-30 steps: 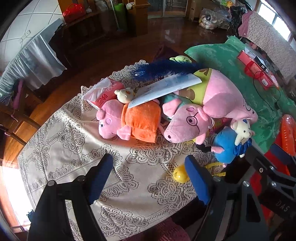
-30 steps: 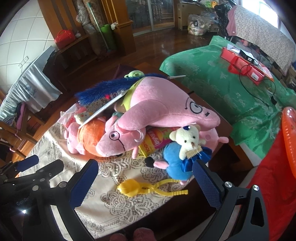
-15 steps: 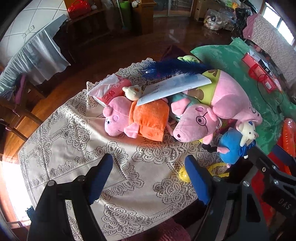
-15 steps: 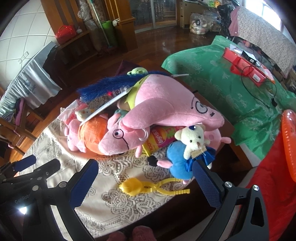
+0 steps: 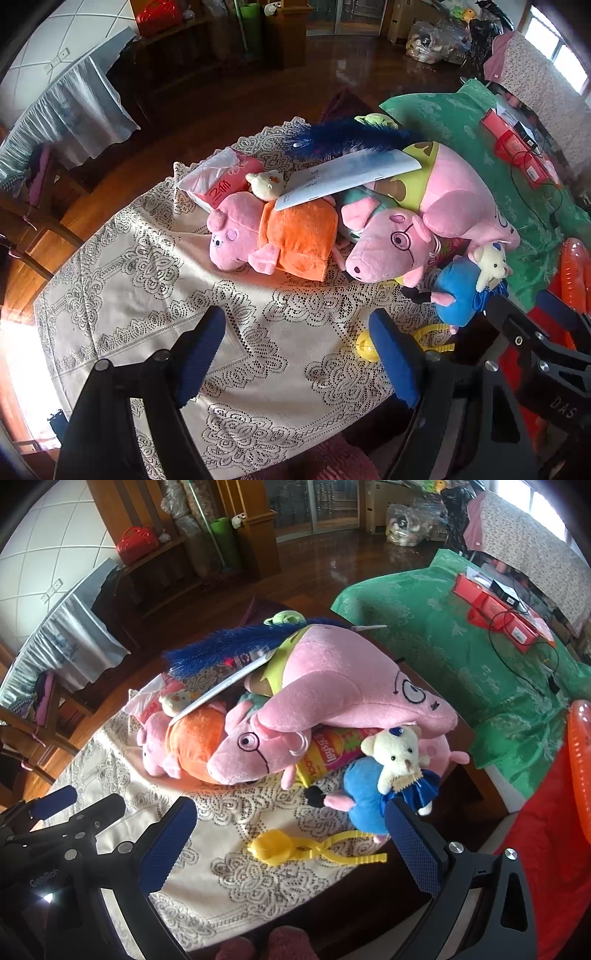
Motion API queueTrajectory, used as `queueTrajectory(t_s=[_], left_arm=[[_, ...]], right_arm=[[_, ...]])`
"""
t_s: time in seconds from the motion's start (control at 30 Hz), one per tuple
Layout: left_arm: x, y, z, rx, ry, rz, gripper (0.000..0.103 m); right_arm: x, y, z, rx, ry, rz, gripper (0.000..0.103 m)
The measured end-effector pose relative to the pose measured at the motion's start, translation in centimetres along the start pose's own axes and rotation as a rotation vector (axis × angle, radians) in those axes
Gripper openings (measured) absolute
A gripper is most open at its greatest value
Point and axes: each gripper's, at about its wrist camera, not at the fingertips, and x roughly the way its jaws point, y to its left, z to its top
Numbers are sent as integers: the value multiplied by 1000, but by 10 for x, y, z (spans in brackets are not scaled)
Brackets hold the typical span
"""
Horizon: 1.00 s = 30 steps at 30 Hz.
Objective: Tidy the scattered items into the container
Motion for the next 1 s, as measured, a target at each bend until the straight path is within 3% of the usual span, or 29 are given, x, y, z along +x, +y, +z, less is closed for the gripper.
queueTrajectory(t_s=[1.0], left_arm=[[9,17,3,-5,23,-5,80]], right_arm=[[5,10,4,-13,18,-23,103]])
